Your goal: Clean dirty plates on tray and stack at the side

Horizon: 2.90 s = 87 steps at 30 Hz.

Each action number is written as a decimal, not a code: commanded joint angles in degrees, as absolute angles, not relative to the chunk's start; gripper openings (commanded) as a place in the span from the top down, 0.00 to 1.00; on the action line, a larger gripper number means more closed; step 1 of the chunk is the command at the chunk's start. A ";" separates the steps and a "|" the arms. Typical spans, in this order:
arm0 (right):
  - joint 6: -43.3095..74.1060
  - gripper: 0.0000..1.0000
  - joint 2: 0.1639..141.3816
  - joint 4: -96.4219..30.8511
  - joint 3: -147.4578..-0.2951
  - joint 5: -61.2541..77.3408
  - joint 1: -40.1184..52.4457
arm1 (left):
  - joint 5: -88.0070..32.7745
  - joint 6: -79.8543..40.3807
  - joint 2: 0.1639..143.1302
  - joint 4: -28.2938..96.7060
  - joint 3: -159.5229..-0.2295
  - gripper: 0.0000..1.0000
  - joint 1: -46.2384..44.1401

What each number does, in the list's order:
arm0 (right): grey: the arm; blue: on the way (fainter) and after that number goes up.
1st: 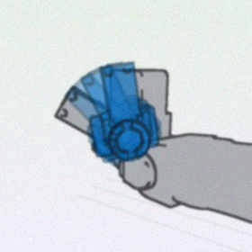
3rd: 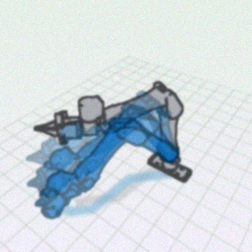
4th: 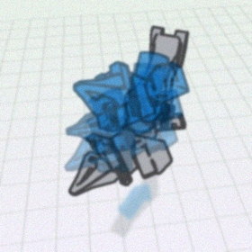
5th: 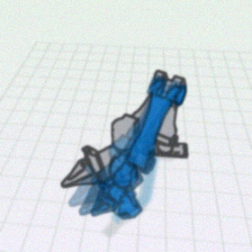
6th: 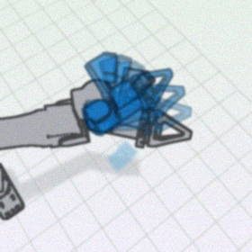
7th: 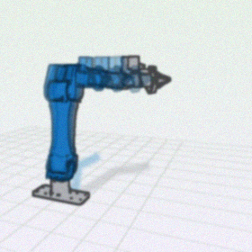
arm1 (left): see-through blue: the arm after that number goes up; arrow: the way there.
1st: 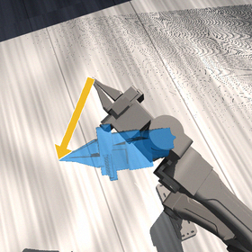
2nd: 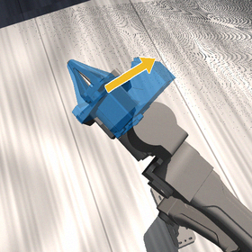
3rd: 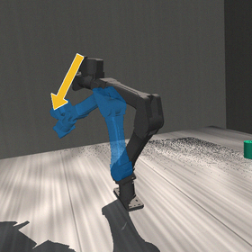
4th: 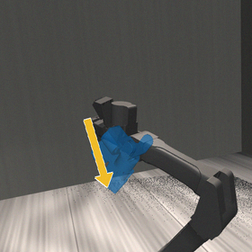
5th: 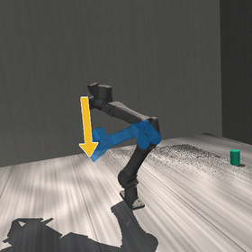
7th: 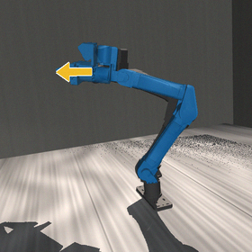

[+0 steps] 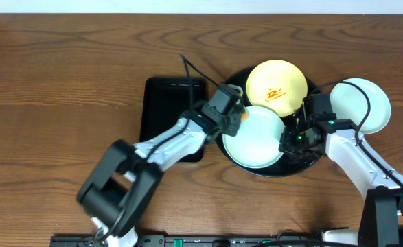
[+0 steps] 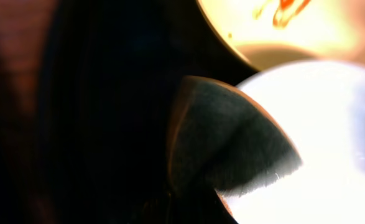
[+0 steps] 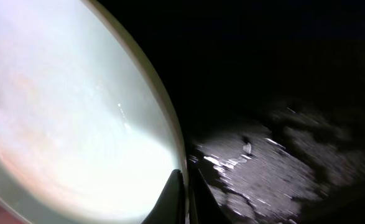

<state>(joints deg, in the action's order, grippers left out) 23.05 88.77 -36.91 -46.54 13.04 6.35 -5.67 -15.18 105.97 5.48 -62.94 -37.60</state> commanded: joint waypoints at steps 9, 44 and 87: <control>22.59 0.99 89.03 -36.86 -46.50 11.20 6.59 | -6.81 -15.31 88.79 17.10 -63.24 0.93 -29.95; -7.60 0.99 70.13 -26.70 -54.50 -45.08 30.63 | -6.90 -15.31 98.87 23.29 -63.02 0.93 -11.57; -5.89 0.60 89.23 -29.10 -54.43 18.28 -13.19 | -6.90 -15.31 98.87 23.57 -63.02 0.92 -11.60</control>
<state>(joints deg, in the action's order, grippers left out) -3.46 86.83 -29.65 -53.54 13.96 -12.73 -7.16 -15.18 98.89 23.44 -62.94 -11.68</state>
